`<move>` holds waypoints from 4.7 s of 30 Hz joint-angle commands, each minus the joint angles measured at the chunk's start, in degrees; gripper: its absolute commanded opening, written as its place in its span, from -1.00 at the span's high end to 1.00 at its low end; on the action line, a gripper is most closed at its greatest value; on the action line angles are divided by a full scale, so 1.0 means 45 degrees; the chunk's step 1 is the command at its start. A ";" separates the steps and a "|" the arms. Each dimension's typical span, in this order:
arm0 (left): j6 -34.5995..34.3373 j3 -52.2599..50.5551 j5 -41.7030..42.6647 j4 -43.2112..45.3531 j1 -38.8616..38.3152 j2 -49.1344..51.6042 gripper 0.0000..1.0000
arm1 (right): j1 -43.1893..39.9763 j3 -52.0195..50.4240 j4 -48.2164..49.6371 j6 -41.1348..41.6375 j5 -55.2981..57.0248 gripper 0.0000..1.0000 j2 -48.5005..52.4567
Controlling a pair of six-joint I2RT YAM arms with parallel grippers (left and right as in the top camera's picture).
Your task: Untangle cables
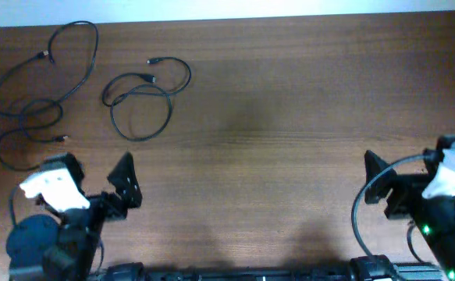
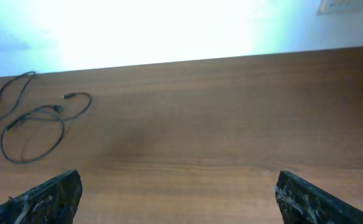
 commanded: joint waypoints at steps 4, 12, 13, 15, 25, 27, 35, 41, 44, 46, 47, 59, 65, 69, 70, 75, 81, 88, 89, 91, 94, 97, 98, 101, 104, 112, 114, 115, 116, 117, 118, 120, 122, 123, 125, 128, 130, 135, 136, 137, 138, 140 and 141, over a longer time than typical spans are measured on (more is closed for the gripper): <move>0.0204 0.0029 -0.0136 -0.1166 -0.0058 -0.0471 -0.97 | 0.0068 0.0787 -0.1666 -0.0107 0.0296 -0.97 -0.1608; 0.0223 0.0029 0.0525 -0.2016 -0.0058 -0.0593 -0.97 | 0.0063 0.1807 -0.4104 -0.0112 0.0311 -0.97 -0.3089; 0.0306 0.0029 0.0525 -0.2069 -0.0058 -0.0593 -0.97 | 0.0063 0.1836 -0.4294 -0.0107 0.0306 -0.97 -0.3254; 0.0350 0.0029 0.0374 -0.2297 -0.0058 -0.0593 -0.97 | 0.0063 0.1865 -0.4653 -0.0112 0.0350 -0.97 -0.3725; 0.0345 0.0029 0.0486 -0.3434 -0.0058 -0.0588 -0.98 | 0.0068 0.1768 -0.4114 -0.0107 0.0908 -0.97 -0.4031; 0.0345 0.0029 0.0486 -0.3677 -0.0058 -0.0588 -0.97 | 0.0068 0.1768 -0.4104 -0.0107 0.0913 -0.97 -0.4027; 0.0345 0.0029 0.0486 -0.5484 -0.0058 -0.0588 -0.98 | 0.0068 0.1773 -0.3507 -0.0117 0.1073 -0.97 -0.4031; 0.0345 0.0029 0.0486 -0.7276 -0.0058 -0.0588 -0.97 | 0.0068 0.1758 -0.2550 -0.0107 0.1282 -0.97 -0.4031; 0.0345 0.0029 0.0486 -0.8092 -0.0058 -0.0588 -0.98 | 0.0068 0.1326 -0.0743 -0.0112 0.0913 -0.97 -0.4027; 0.0345 0.0029 0.0486 -0.8529 -0.0058 -0.0588 -0.97 | 0.0068 0.0583 0.0486 -0.0112 0.0962 -0.97 -0.4027; 0.0345 0.0029 0.0486 -0.8655 -0.0058 -0.0588 -0.97 | 0.0068 0.0165 0.1005 -0.0112 0.0957 -0.97 -0.4027; 0.0345 0.0029 0.0481 -0.9010 -0.0058 -0.0588 -0.98 | 0.0063 -0.8218 0.8335 -0.0102 0.0758 -0.97 -0.4031; 0.0345 0.0029 0.0486 -0.9010 -0.0058 -0.0588 -0.97 | -0.0107 -1.0958 0.9884 -0.0112 0.0554 -0.97 -0.5586; 0.0345 0.0029 0.0481 -0.9010 -0.0058 -0.0588 -0.98 | -0.0471 -1.1472 0.9889 -0.0107 0.0957 -0.97 -0.7130; 0.0345 0.0029 0.0481 -0.9010 -0.0058 -0.0588 -0.98 | -0.0675 -1.1584 0.9889 -0.0112 0.0903 -0.97 -0.7368; 0.0345 0.0029 0.0486 -0.9010 -0.0058 -0.0588 -0.97 | -0.1418 -1.2633 1.0452 -0.0107 0.0865 -0.97 -0.8048; 0.0345 0.0029 0.0486 -0.9010 -0.0058 -0.0588 -0.97 | -0.1447 -1.4440 1.2672 -0.0102 0.0554 -0.97 -0.8048; 0.0345 0.0029 0.0486 -0.9010 -0.0058 -0.0588 -0.97 | -0.1447 -1.5980 1.3882 -0.0107 0.0529 -0.97 -0.8048; 0.0345 0.0029 0.0486 -0.9010 -0.0058 -0.0588 -0.97 | -0.1452 -1.6140 1.3882 -0.0112 0.0529 -0.97 -0.8048; 0.0345 0.0029 0.0481 -0.9010 -0.0058 -0.0588 -0.97 | -0.1447 -1.6281 1.3585 -0.0117 0.0631 -0.97 -0.8048; 0.0345 0.0029 0.0481 -0.9010 -0.0058 -0.0588 -0.97 | -0.1447 -1.6281 1.3163 -0.0423 0.0675 -0.97 -0.8048; 0.0345 0.0029 0.0481 -0.9010 -0.0058 -0.0588 -0.97 | -0.1452 -1.6281 1.2730 -0.0500 0.0631 -0.97 -0.8048; 0.0345 0.0029 0.0486 -0.9010 -0.0058 -0.0588 -0.98 | -0.1452 -1.6281 1.2730 -0.0505 0.0641 -0.97 -0.8048; 0.0345 0.0029 0.0486 -0.9010 -0.0058 -0.0588 -0.97 | -0.1447 -1.6281 1.2730 -0.0500 0.0641 -0.97 -0.8048; 0.0345 0.0029 0.0486 -0.9010 -0.0058 -0.0588 -0.97 | -0.1452 -1.6281 1.2730 -0.0500 0.0578 -0.97 -0.8048; 0.0345 0.0029 0.0486 -0.9010 -0.0058 -0.0588 -0.97 | -0.1617 -1.6281 1.2730 -0.0593 0.0573 -0.97 -0.8048; 0.0345 0.0029 0.0486 -0.9010 -0.0058 -0.0588 -0.97 | -0.1617 -1.6281 1.2730 -0.0597 0.0573 -0.97 -0.8048; 0.0345 0.0029 0.0486 -0.9010 -0.0058 -0.0588 -0.97 | -0.1617 -1.6281 1.2730 -0.0675 0.0568 -0.97 -0.8048; 0.0345 0.0029 0.0486 -0.9010 -0.0058 -0.0588 -0.98 | -0.1617 -1.6281 1.2735 -0.0923 0.0500 -0.97 -0.8048; 0.0345 0.0029 0.0486 -0.9010 -0.0058 -0.0588 -0.97 | -0.1613 -1.6281 1.2735 -0.1175 0.0471 -0.97 -0.8048; 0.0345 0.0029 0.0486 -0.9010 -0.0058 -0.0588 -0.98 | -0.1613 -1.6281 1.2735 -0.1263 0.0486 -0.98 -0.8048; 0.0345 0.0029 0.0486 -0.9010 -0.0058 -0.0588 -0.97 | -0.1608 -1.6281 1.2730 -0.1792 0.0476 -0.97 -0.8048; 0.0345 0.0029 0.0486 -0.9010 -0.0058 -0.0588 -0.97 | -0.1608 -1.6281 1.2730 -0.2166 0.0476 -0.97 -0.8048; 0.0345 0.0029 0.0486 -0.9010 -0.0058 -0.0588 -0.97 | -0.1608 -1.6281 1.2730 -0.2171 0.0481 -0.98 -0.8048; 0.0345 0.0029 0.0486 -0.9010 -0.0058 -0.0588 -0.97 | -0.1603 -1.6281 1.2730 -0.2259 0.0486 -0.97 -0.8048; 0.0345 0.0029 0.0486 -0.9010 -0.0058 -0.0588 -0.98 | -0.1603 -1.6281 1.2740 -0.2055 0.0481 -0.97 -0.8048; 0.0345 0.0029 0.0486 -0.9010 -0.0058 -0.0588 -0.97 | -0.1608 -1.6281 1.2745 -0.2059 0.0486 -0.97 -0.8048; 0.0345 0.0029 0.0486 -0.9010 -0.0058 -0.0588 -0.97 | -0.1603 -1.6281 1.2745 -0.2059 0.0486 -0.97 -0.8048; 0.0345 0.0029 0.0486 -0.9010 -0.0058 -0.0588 -0.97 | -0.1603 -1.6281 1.2745 -0.2059 0.0486 -0.97 -0.8048; 0.0345 0.0029 0.0486 -0.9010 -0.0058 -0.0588 -0.97 | -0.1603 -1.6281 1.2745 -0.2064 0.0486 -0.97 -0.8048; 0.0345 0.0029 0.0486 -0.9010 -0.0058 -0.0588 -0.98 | -0.1603 -1.6281 1.2745 -0.2059 0.0486 -0.97 -0.8048; 0.0345 0.0029 0.0486 -0.9010 -0.0058 -0.0588 -0.97 | -0.1603 -1.6281 1.2745 -0.2064 0.0486 -0.97 -0.8048; 0.0345 0.0029 0.0486 -0.9010 -0.0058 -0.0588 -0.97 | -0.1603 -1.6281 1.2745 -0.2059 0.0486 -0.98 -0.8048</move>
